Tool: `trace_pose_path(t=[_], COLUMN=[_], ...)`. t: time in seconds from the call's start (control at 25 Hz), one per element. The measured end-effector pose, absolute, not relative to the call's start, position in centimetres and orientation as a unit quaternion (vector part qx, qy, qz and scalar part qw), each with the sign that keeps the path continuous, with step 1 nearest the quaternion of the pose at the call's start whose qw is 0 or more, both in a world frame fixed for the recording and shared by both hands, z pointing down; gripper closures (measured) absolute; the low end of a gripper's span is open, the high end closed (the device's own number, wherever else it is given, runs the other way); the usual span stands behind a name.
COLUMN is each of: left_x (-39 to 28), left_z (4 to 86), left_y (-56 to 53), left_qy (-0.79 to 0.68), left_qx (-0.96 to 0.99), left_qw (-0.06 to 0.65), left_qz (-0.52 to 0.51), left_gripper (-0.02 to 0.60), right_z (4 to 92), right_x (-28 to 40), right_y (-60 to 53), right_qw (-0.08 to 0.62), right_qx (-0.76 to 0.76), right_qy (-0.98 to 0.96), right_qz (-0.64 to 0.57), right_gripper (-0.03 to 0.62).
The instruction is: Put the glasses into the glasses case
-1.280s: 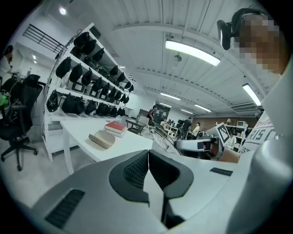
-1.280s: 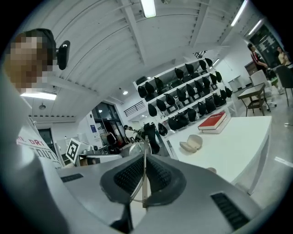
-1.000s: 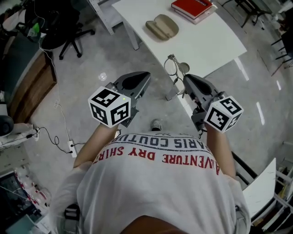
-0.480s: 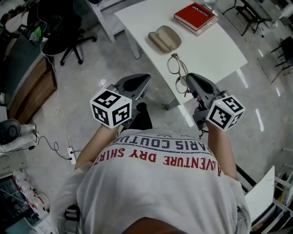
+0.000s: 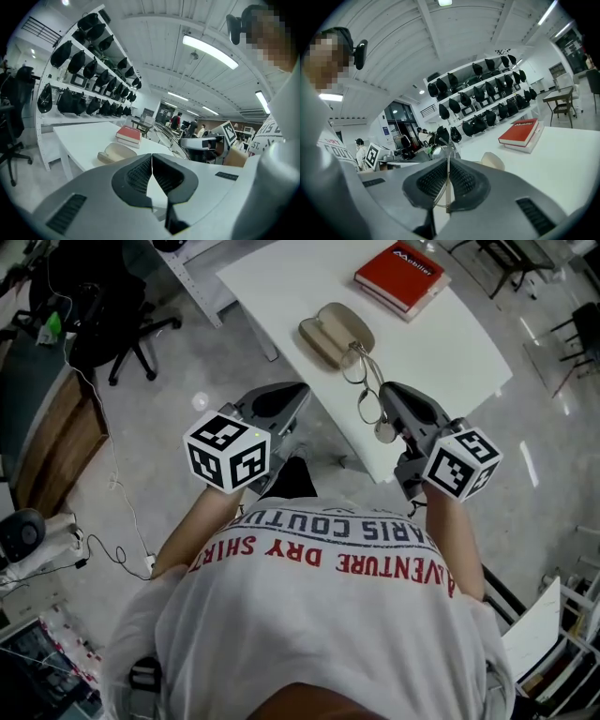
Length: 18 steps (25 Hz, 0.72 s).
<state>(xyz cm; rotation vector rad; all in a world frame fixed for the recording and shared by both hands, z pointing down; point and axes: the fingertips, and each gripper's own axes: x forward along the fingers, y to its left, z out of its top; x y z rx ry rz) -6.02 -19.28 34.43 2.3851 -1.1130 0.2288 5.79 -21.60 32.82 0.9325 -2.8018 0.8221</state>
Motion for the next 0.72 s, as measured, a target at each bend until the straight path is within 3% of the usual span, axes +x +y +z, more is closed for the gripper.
trace_pose_path(t=[0.72], left_x=[-10.5], left_z=[39.5], left_y=[-32.4], left_qy=[-0.346], left_qx=[0.883], left_qw=[0.290], left_qz=[0.131], left_gripper=[0.554], right_z=[38.3], right_x=[0.5], right_y=[-33.7], right_qw=[0.114], right_qx=[0.328], right_qy=[-0.892], right_qz=[0.288], right_gripper=[0.562])
